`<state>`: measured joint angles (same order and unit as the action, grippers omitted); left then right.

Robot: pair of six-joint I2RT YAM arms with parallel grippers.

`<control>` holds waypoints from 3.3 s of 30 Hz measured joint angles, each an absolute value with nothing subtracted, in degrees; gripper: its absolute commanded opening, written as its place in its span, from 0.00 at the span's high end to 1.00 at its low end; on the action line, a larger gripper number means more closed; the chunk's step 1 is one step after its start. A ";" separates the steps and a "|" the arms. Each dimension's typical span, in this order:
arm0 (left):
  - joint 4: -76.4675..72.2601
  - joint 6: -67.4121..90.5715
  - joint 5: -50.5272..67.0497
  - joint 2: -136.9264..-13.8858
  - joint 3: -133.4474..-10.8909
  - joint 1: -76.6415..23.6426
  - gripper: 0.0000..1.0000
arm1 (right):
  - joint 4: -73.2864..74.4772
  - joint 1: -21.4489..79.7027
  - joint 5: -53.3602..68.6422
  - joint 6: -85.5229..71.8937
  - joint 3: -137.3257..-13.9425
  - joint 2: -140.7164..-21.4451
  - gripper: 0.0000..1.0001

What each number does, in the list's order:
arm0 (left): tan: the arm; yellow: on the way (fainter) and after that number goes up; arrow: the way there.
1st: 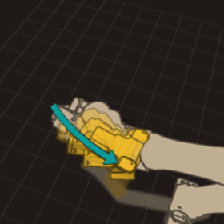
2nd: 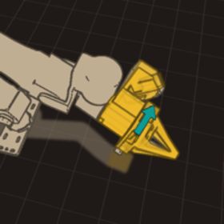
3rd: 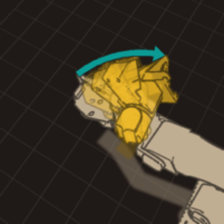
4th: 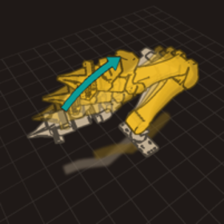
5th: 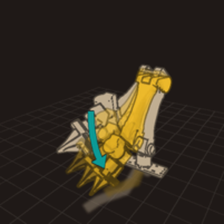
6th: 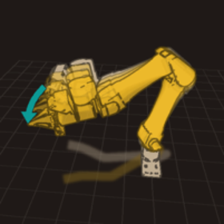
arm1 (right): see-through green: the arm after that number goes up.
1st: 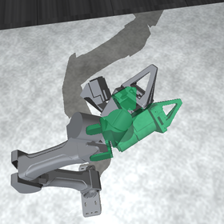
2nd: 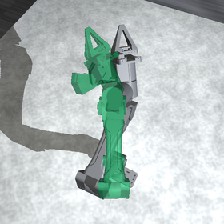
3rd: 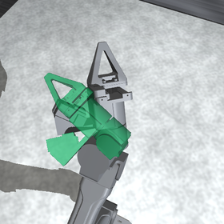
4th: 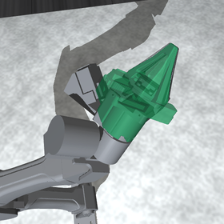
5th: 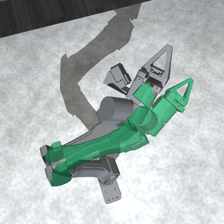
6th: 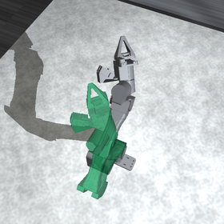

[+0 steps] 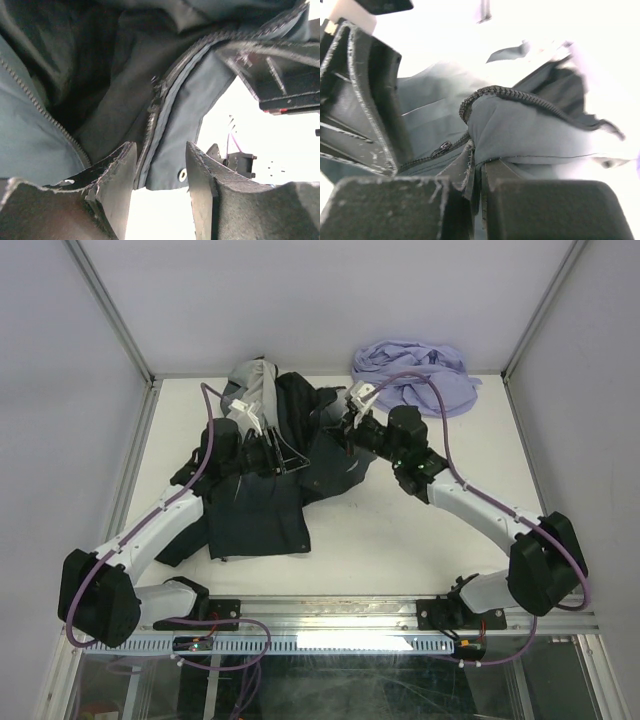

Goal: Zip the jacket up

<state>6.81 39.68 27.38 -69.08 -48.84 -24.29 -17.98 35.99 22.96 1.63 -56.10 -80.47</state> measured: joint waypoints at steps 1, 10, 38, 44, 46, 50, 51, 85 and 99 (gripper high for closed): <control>6.24 39.57 27.40 -69.17 -49.21 -24.27 0.57 | -18.26 35.99 21.43 4.75 -56.60 -79.90 1.00; 1.96 39.51 27.29 -70.13 -49.78 -24.27 0.59 | -22.15 37.12 17.80 13.19 -54.57 -77.93 1.00; -2.63 38.19 23.31 -80.77 -44.82 -25.54 0.69 | -32.27 37.43 21.17 -4.01 -49.80 -77.43 1.00; -1.17 38.15 19.25 -75.94 -42.92 -24.91 0.64 | -31.81 37.43 17.12 -1.06 -48.23 -77.30 1.00; 0.16 38.17 18.00 -72.55 -41.17 -24.23 0.62 | -30.81 37.43 16.32 0.10 -47.92 -77.30 1.00; 3.33 38.19 15.99 -68.07 -40.58 -23.53 0.58 | -30.15 37.43 15.27 1.52 -47.92 -77.30 1.00; 3.88 38.33 15.33 -67.31 -40.64 -23.51 0.58 | -30.11 37.43 15.20 1.72 -47.92 -77.30 1.00; -3.79 45.82 27.20 -77.12 -50.22 -23.57 0.82 | -29.52 37.89 15.86 0.23 -47.88 -77.76 1.00; 1.74 44.45 26.94 -74.87 -50.22 -23.64 0.70 | -29.69 37.98 15.92 -0.14 -47.88 -78.11 1.00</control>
<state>1.74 44.45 26.94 -74.87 -50.22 -23.64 -29.69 37.98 15.92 -0.14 -47.88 -78.11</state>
